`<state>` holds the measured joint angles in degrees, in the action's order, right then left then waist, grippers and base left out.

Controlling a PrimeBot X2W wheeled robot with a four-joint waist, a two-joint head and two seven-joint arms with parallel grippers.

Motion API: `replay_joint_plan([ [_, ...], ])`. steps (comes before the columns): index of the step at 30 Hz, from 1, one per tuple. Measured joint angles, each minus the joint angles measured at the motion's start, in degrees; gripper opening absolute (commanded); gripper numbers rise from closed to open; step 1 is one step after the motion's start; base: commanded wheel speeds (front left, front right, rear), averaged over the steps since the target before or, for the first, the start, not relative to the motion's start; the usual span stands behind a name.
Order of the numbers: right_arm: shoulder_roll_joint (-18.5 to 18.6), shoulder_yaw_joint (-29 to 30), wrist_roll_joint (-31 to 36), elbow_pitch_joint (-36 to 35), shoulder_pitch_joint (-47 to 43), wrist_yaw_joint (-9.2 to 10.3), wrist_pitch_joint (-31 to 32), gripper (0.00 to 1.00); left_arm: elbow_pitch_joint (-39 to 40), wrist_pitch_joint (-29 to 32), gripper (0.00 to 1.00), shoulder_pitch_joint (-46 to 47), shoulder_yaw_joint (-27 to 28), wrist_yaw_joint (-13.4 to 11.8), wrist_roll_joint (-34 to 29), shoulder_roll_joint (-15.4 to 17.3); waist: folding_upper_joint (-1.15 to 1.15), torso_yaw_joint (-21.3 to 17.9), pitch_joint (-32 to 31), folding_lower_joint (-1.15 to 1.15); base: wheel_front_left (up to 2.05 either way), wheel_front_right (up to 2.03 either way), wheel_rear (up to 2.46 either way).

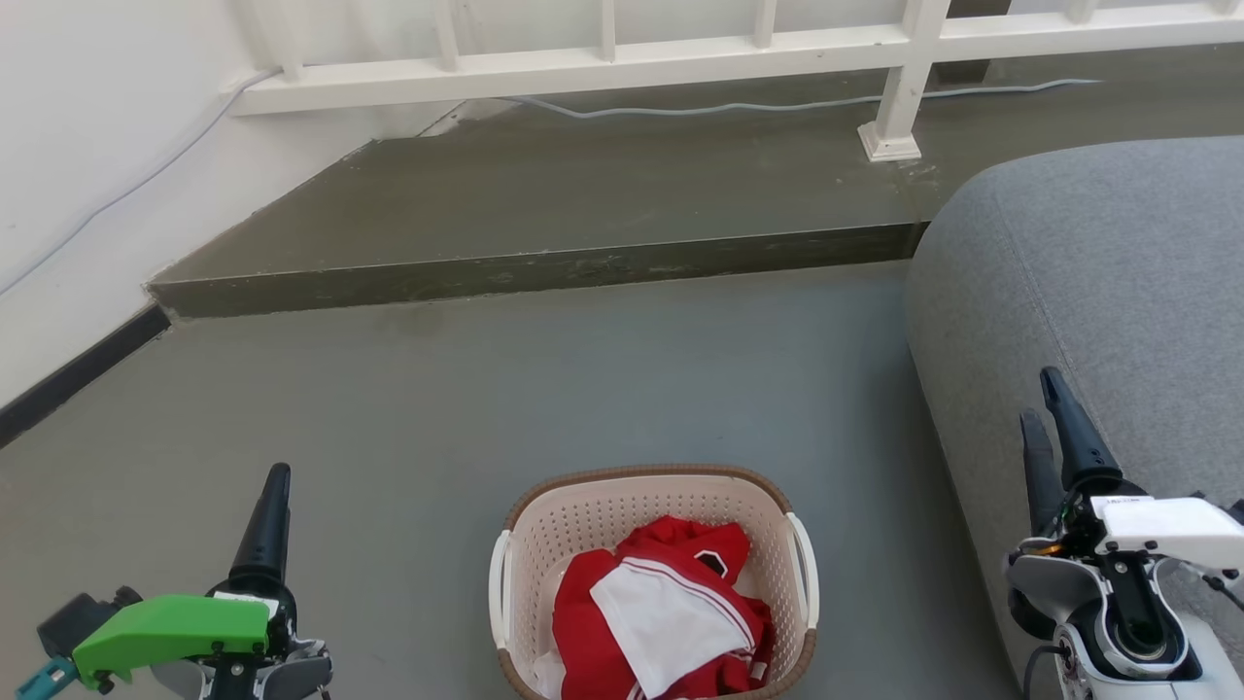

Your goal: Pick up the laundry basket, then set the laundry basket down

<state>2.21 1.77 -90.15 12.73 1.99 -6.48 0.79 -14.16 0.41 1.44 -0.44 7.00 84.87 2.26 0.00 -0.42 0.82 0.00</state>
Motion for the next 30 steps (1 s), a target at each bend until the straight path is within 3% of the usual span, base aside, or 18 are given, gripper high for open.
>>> replay_joint_plan([
  [16,4.7,-7.0,14.9,-1.4,1.3,-0.02,-4.0,1.00,0.7,-3.2,1.00,0.4,-2.4,0.0,-12.7,2.2,0.00,-0.3,0.4,0.00,0.00,0.00,0.00],
  [25,5.7,-10.3,25.3,-0.8,2.9,0.04,-5.9,1.00,2.7,-5.5,1.00,1.9,-2.0,0.0,-24.9,2.3,0.00,-0.6,0.5,0.00,0.00,0.00,0.00],
  [30,6.3,-11.6,30.6,-0.9,3.9,1.12,-7.0,1.00,3.6,-6.3,1.00,1.9,-3.0,-0.2,-31.2,2.4,0.00,-0.8,0.4,0.00,0.00,0.00,0.00],
])
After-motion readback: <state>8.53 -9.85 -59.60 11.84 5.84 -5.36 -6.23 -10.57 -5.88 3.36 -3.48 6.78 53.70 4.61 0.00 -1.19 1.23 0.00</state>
